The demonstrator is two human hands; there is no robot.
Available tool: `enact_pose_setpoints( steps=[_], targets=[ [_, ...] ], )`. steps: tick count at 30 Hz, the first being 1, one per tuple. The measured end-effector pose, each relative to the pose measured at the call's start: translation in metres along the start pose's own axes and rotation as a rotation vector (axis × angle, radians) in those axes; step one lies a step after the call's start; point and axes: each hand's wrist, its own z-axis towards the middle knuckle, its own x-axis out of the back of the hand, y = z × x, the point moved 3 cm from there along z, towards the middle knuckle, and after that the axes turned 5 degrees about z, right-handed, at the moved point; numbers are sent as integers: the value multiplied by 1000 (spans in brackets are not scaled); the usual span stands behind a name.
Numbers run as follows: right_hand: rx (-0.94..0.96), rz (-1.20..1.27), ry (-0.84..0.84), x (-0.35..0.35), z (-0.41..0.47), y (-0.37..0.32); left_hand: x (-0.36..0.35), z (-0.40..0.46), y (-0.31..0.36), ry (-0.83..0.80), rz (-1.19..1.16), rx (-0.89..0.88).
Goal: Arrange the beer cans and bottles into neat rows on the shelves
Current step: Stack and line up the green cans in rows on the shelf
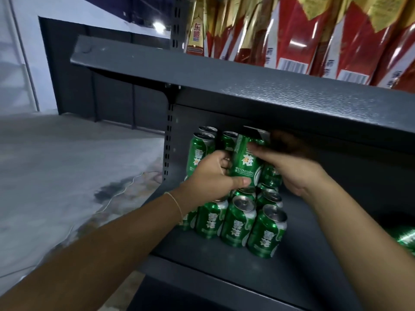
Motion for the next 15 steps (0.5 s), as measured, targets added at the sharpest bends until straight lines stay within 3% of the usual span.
enact_pose_setpoints(
  steps=[3, 9, 15],
  targets=[
    [-32, -101, -41, -13, 1, 2, 11, -2, -5, 6, -18, -6],
    [-46, -176, 88, -33, 2, 9, 37, -2, -15, -27, 67, 14],
    [-39, -362, 134, -44, 5, 18, 65, -5, -29, 23, 334, 39]
  ],
)
